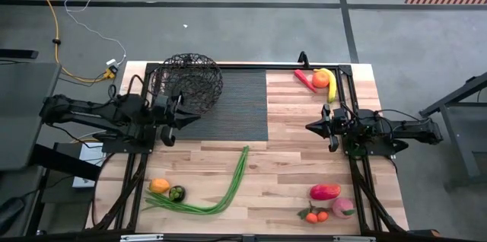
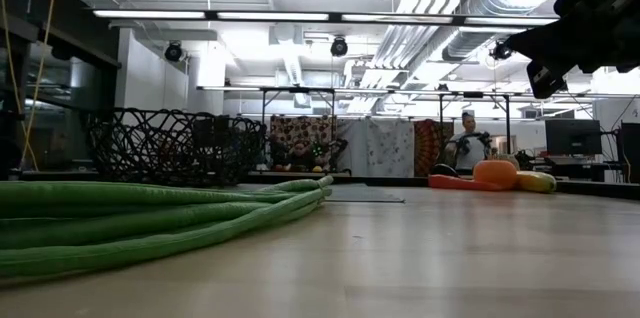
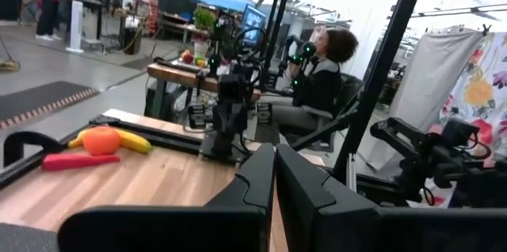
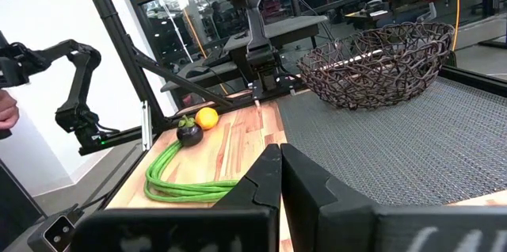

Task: Build produce basket
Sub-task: Put the red mango into the black basket

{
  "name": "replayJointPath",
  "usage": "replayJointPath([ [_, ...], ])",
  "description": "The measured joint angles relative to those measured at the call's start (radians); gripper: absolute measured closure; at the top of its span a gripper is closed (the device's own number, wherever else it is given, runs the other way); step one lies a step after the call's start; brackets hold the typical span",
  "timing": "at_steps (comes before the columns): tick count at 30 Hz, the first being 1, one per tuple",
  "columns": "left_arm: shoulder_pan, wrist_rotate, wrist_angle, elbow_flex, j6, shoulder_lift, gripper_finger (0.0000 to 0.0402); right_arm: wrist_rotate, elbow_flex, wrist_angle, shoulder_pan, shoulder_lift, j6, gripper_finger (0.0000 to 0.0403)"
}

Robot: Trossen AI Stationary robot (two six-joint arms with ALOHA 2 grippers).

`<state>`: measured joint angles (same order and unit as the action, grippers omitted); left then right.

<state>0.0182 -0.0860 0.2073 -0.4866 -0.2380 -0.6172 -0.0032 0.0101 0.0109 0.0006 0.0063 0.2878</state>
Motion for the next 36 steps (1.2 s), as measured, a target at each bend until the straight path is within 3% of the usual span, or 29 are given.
replayJointPath([
  [22,0.000,-0.004,0.002,0.000,-0.066,-0.006,0.0401,0.000,0.000,0.020,0.000,0.000,0.012,0.0403],
  [25,0.000,-0.004,0.002,0.000,-0.073,-0.006,0.0401,0.003,0.000,0.165,0.000,0.000,0.200,0.0403],
  [29,0.000,-0.004,0.012,0.000,-0.077,-0.006,0.0401,0.106,0.000,0.366,0.000,0.000,0.353,0.0403],
  [36,0.000,-0.001,0.039,0.000,-0.076,-0.002,0.0401,0.259,0.049,0.527,0.000,0.025,0.332,0.0403],
])
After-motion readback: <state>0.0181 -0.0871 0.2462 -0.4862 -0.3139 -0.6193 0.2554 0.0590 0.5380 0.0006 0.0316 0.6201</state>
